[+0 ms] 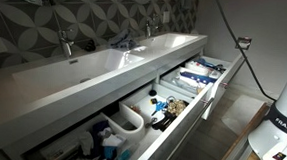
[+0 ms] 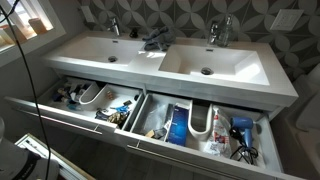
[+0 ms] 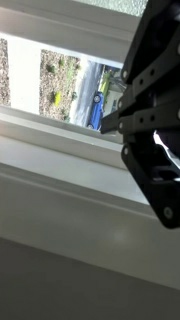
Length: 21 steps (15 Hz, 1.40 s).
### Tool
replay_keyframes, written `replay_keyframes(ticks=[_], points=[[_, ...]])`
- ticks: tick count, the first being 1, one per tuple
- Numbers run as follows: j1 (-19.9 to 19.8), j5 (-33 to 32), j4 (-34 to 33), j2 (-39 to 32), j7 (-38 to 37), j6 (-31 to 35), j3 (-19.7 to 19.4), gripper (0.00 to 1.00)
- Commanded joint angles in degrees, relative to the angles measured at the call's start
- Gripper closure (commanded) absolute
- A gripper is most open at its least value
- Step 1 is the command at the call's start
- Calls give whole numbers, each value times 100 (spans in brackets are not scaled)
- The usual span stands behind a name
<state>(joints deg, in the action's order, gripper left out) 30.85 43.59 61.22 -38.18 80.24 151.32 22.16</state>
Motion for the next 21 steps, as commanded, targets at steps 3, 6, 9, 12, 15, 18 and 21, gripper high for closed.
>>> replay_keyframes(ticks=[3, 6, 9, 12, 15, 18, 21], points=[[-188, 156, 1814, 1559, -399, -565, 17, 100], [-280, 254, 2609, 2302, -388, -799, 2, 100], [-416, 424, 3433, 3091, -329, -979, -10, 73], [-543, 729, 4281, 3943, -483, -1180, -44, 62], [-723, 725, 5035, 4731, -848, -1439, -58, 42], [-751, 699, 5620, 5401, -1282, -1542, -202, 21], [-781, 391, 6145, 5945, -1887, -1445, -302, 2]])
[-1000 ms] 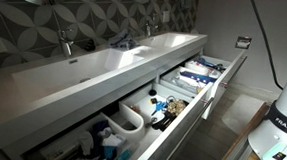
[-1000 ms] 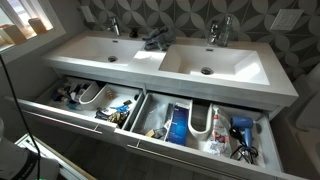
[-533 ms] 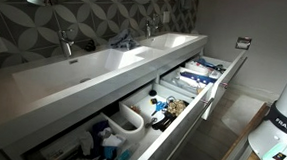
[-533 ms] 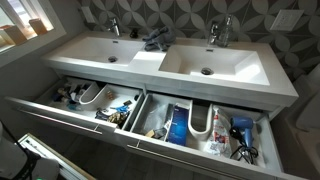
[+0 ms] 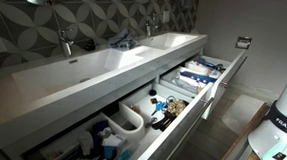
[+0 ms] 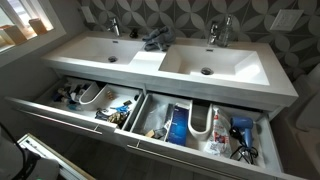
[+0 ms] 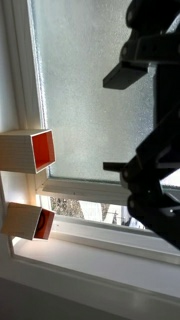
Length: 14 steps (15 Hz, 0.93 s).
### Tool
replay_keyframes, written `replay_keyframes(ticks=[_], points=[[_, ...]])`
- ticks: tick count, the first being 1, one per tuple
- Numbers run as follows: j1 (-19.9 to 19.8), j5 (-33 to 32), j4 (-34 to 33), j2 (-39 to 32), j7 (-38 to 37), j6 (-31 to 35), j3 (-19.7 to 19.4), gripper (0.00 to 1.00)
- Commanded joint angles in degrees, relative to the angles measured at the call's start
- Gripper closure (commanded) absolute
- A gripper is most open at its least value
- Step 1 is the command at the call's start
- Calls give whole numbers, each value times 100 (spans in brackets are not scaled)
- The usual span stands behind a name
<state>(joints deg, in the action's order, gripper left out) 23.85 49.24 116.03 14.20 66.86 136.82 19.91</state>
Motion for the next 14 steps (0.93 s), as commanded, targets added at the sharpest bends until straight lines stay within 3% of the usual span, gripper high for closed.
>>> replay_keyframes(ticks=[1, 7, 8, 14], points=[[-82, -199, 800, 860, -671, 117, -109, 0], [-254, -998, 1470, 1449, -2129, 537, -226, 0], [30, -897, 1184, 1146, -1767, 510, -369, 0], [24, -1017, 1366, 1273, -2058, 541, -440, 0]])
